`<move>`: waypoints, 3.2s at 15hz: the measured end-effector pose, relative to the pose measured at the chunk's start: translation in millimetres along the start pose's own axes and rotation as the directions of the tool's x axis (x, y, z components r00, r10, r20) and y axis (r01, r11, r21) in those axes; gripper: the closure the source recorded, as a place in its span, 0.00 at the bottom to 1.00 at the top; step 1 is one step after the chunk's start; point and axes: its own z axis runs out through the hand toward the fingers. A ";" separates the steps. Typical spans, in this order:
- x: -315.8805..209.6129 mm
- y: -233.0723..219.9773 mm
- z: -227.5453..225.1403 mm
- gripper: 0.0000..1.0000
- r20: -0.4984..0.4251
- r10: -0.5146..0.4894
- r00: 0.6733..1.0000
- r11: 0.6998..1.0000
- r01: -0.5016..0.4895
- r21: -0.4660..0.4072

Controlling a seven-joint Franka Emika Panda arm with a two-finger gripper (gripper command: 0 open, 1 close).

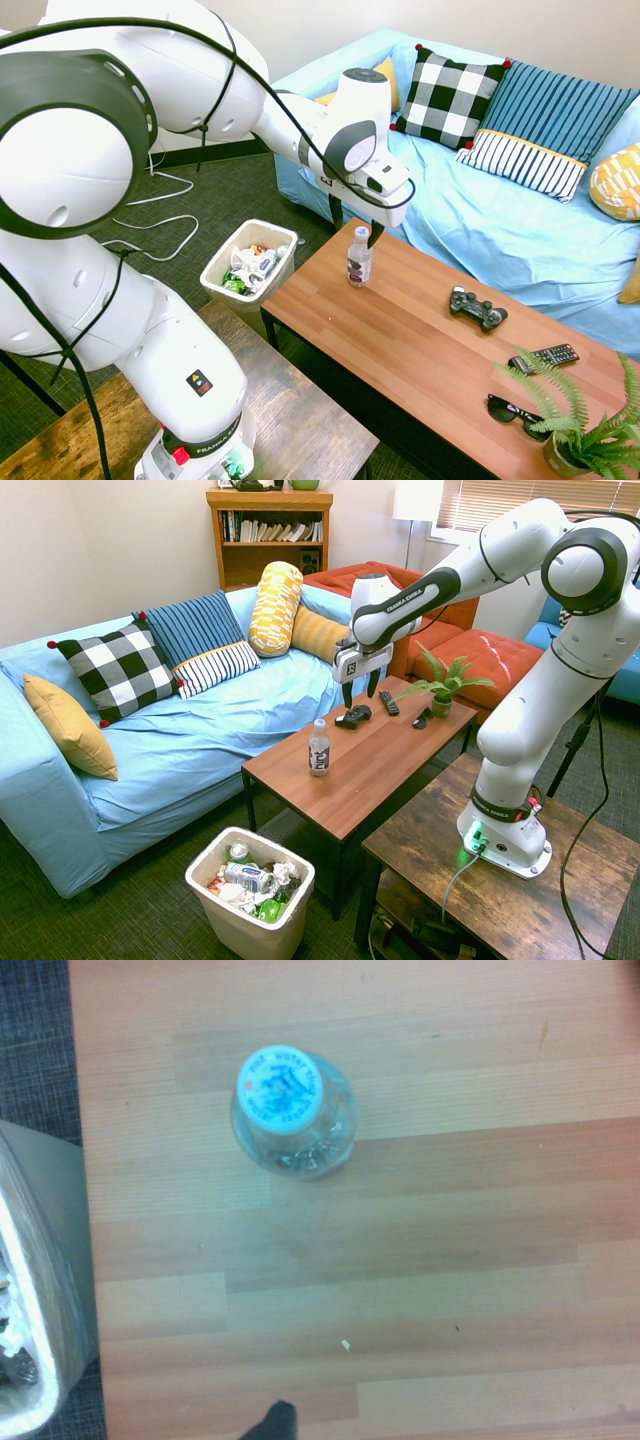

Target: Throw the bottle in the trash bin

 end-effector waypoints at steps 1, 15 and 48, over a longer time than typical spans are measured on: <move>0.7 -0.9 -0.3 0.00 -0.002 0.000 1.000 1.000 0.000 0.002; 14.0 -104.6 89.7 0.00 -0.047 0.065 0.997 0.998 -0.066 -0.018; -102.2 -181.2 -12.2 1.00 -0.086 -0.075 0.993 0.994 0.082 0.076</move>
